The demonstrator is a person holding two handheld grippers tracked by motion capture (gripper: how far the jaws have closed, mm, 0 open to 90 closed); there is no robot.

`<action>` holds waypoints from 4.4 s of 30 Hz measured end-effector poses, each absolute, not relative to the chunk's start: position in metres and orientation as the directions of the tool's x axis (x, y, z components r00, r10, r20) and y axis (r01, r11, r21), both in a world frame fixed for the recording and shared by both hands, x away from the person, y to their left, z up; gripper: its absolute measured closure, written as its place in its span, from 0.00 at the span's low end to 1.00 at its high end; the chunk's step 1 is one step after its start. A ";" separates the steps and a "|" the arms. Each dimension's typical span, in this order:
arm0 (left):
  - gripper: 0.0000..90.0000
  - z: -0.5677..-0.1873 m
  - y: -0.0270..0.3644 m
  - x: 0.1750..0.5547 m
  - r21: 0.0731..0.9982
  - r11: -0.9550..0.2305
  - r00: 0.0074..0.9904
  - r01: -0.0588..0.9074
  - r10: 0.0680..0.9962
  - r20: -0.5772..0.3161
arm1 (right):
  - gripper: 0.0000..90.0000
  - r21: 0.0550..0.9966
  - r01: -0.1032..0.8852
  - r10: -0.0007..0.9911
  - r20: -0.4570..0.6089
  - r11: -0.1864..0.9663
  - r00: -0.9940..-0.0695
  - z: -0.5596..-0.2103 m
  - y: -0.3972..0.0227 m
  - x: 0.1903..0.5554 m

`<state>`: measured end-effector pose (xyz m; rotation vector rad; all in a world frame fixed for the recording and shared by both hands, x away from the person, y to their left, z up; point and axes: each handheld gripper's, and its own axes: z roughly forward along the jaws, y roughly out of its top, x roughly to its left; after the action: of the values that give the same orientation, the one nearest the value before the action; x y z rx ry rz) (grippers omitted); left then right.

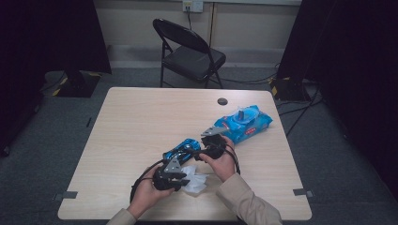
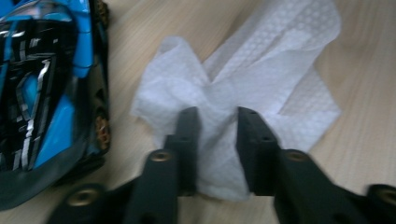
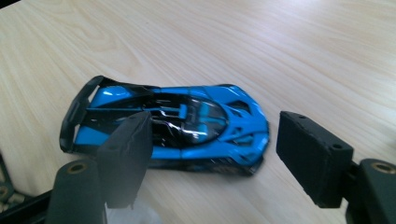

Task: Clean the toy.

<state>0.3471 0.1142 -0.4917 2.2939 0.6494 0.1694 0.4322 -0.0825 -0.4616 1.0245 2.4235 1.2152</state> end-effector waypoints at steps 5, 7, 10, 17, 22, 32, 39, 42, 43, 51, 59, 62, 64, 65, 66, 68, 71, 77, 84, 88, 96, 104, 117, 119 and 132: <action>0.99 -0.491 0.121 0.348 0.675 -0.563 0.836 0.477 0.526 -0.153 | 0.26 0.762 0.492 0.665 0.110 0.421 -0.739 -0.466 -0.067 0.438; 0.99 -0.491 0.126 0.348 0.673 -0.550 0.832 0.494 0.524 -0.181 | 0.26 0.761 0.497 0.671 0.111 0.417 -0.733 -0.469 -0.062 0.440; 0.99 -0.488 0.135 0.348 0.674 -0.532 0.821 0.513 0.533 -0.204 | 0.25 0.765 0.497 0.662 0.127 0.409 -0.739 -0.472 -0.057 0.442; 0.99 -0.484 0.156 0.346 0.671 -0.532 0.814 0.516 0.550 -0.190 | 0.23 0.761 0.468 0.631 0.100 0.450 -0.769 -0.473 -0.042 0.441; 0.98 -0.483 0.168 0.344 0.657 -0.544 0.810 0.521 0.557 -0.181 | 0.22 0.748 0.465 0.622 0.089 0.474 -0.778 -0.477 -0.035 0.440; 0.98 -0.485 0.196 0.350 0.650 -0.503 0.770 0.570 0.604 -0.207 | 0.14 0.735 0.422 0.602 0.024 0.531 -0.798 -0.481 -0.028 0.437; 0.98 -0.486 0.204 0.353 0.653 -0.484 0.752 0.582 0.626 -0.205 | 0.08 0.749 0.405 0.603 0.008 0.525 -0.797 -0.486 -0.026 0.434; 0.98 -0.486 0.207 0.354 0.655 -0.478 0.744 0.585 0.637 -0.199 | 0.08 0.765 0.394 0.602 0.011 0.510 -0.798 -0.488 -0.028 0.434; 0.98 -0.486 0.208 0.355 0.658 -0.473 0.741 0.586 0.642 -0.198 | 0.08 0.768 0.392 0.601 0.011 0.506 -0.799 -0.489 -0.029 0.434; 0.98 -0.483 0.225 0.366 0.672 -0.411 0.676 0.616 0.714 -0.183 | 0.08 0.771 0.391 0.603 0.011 0.503 -0.798 -0.489 -0.029 0.433; 0.69 -0.492 0.219 0.372 0.686 -0.405 0.640 0.605 0.760 -0.116 | 0.08 0.772 0.391 0.604 0.011 0.501 -0.797 -0.489 -0.029 0.433; 0.59 -0.489 0.213 0.371 0.689 -0.433 0.670 0.582 0.735 -0.104 | 0.08 0.770 0.392 0.604 0.012 0.503 -0.797 -0.489 -0.029 0.433; 0.58 -0.491 0.211 0.371 0.680 -0.447 0.675 0.581 0.731 -0.096 | 0.08 0.770 0.393 0.604 0.012 0.503 -0.797 -0.489 -0.028 0.433; 0.58 -0.493 0.210 0.371 0.685 -0.451 0.680 0.572 0.728 -0.087 | 0.08 0.771 0.393 0.605 0.012 0.502 -0.796 -0.489 -0.028 0.433; 0.58 -0.493 0.209 0.371 0.686 -0.460 0.686 0.564 0.723 -0.080 | 0.08 0.772 0.392 0.605 0.011 0.501 -0.796 -0.489 -0.028 0.433; 0.58 -0.492 0.208 0.371 0.681 -0.469 0.689 0.562 0.722 -0.071 | 0.08 0.772 0.392 0.605 0.012 0.500 -0.796 -0.489 -0.029 0.433; 0.65 -0.492 0.205 0.371 0.683 -0.501 0.706 0.532 0.707 -0.030 | 0.08 0.771 0.393 0.605 0.012 0.502 -0.796 -0.489 -0.028 0.433; 0.91 -0.490 0.196 0.373 0.663 -0.480 0.689 0.574 0.720 -0.075 | 0.08 0.771 0.393 0.605 0.012 0.502 -0.796 -0.489 -0.028 0.433; 0.94 -0.492 0.203 0.387 0.693 -0.397 0.628 0.602 0.771 -0.105 | 0.08 0.768 0.394 0.604 0.011 0.505 -0.797 -0.489 -0.028 0.434; 0.94 -0.496 0.196 0.388 0.710 -0.401 0.659 0.578 0.743 -0.117 | 0.08 0.765 0.393 0.597 0.014 0.510 -0.802 -0.489 -0.028 0.435; 0.94 -0.494 0.189 0.380 0.692 -0.437 0.695 0.575 0.707 -0.131 | 0.08 0.762 0.395 0.596 0.014 0.513 -0.803 -0.488 -0.028 0.435; 0.95 -0.493 0.182 0.371 0.682 -0.444 0.713 0.581 0.682 -0.163 | 0.08 0.761 0.396 0.596 0.014 0.514 -0.803 -0.488 -0.028 0.436; 0.95 -0.493 0.153 0.359 0.689 -0.479 0.769 0.544 0.613 -0.180 | 0.08 0.754 0.397 0.594 0.011 0.523 -0.804 -0.487 -0.027 0.436; 0.95 -0.492 0.151 0.358 0.691 -0.485 0.778 0.536 0.601 -0.183 | 0.08 0.753 0.398 0.594 0.012 0.524 -0.805 -0.487 -0.028 0.436; 0.95 -0.470 0.180 0.350 0.702 -0.475 0.779 0.530 0.599 -0.183 | 0.08 0.754 0.397 0.592 0.013 0.523 -0.806 -0.487 -0.028 0.436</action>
<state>0.3498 0.1799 -0.4702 2.1779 0.8360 0.1117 0.4363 -0.0276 -0.4872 0.8342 2.5194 1.1532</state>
